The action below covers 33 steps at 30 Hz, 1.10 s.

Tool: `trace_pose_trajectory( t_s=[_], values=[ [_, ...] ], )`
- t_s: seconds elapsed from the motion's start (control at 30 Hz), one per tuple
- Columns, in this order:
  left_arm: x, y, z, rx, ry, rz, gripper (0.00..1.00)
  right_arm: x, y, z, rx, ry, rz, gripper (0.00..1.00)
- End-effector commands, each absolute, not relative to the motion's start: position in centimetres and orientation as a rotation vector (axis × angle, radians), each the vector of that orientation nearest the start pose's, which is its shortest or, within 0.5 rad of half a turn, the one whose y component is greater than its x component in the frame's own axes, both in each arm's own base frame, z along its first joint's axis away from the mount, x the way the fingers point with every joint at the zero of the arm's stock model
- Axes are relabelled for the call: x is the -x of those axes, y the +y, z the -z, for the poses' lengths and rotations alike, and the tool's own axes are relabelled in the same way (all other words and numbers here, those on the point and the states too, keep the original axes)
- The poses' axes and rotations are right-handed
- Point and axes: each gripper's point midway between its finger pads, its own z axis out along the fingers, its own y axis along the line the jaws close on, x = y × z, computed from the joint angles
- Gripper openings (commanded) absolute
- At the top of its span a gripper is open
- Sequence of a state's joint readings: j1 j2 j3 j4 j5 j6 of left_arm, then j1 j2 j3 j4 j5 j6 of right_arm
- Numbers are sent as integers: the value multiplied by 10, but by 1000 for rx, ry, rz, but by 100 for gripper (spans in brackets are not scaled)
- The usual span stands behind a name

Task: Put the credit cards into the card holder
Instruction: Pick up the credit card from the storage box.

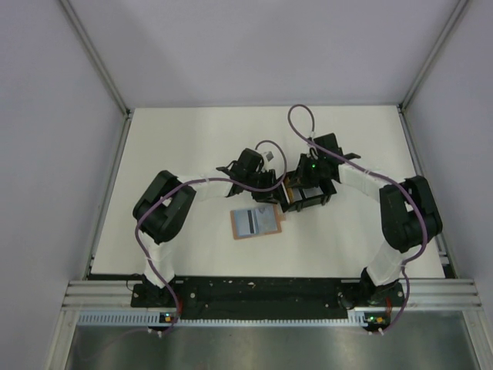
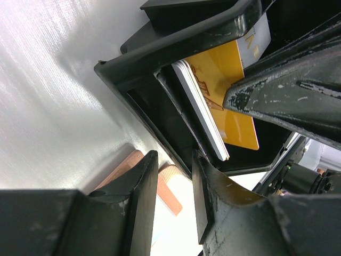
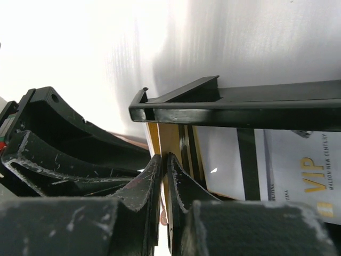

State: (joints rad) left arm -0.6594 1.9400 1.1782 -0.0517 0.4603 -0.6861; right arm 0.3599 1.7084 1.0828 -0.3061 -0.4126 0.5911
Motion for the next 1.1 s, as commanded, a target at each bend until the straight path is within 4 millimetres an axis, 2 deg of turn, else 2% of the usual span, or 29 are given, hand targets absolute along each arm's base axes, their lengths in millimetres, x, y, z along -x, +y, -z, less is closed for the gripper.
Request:
trace_pose_trajectory(
  t_s=[0.0, 0.17, 0.63, 0.73, 0.77, 0.9, 1.07],
  values=[
    [-313, -374, -66, -239, 2531, 1158, 36, -351, 220, -98, -76, 2552, -820, 3],
    [-312, -374, -65, -238, 2535, 1156, 36, -351, 215, -88, -48, 2584, -767, 3],
    [-312, -374, -65, -238, 2536, 1160, 36, -345, 221, -68, 35, 2662, -722, 15],
    [-312, -374, -66, -240, 2534, 1163, 36, -343, 218, -66, 42, 2672, -700, 15],
    [-312, -375, -66, -243, 2532, 1162, 36, -343, 217, -66, 43, 2670, -687, 11],
    [-312, -373, -68, -239, 2528, 1157, 36, -352, 211, -80, 40, 2616, -634, 0],
    [-315, -367, -86, -265, 2467, 1122, 40, -364, 204, -122, 37, 2492, -590, 0]
  ],
)
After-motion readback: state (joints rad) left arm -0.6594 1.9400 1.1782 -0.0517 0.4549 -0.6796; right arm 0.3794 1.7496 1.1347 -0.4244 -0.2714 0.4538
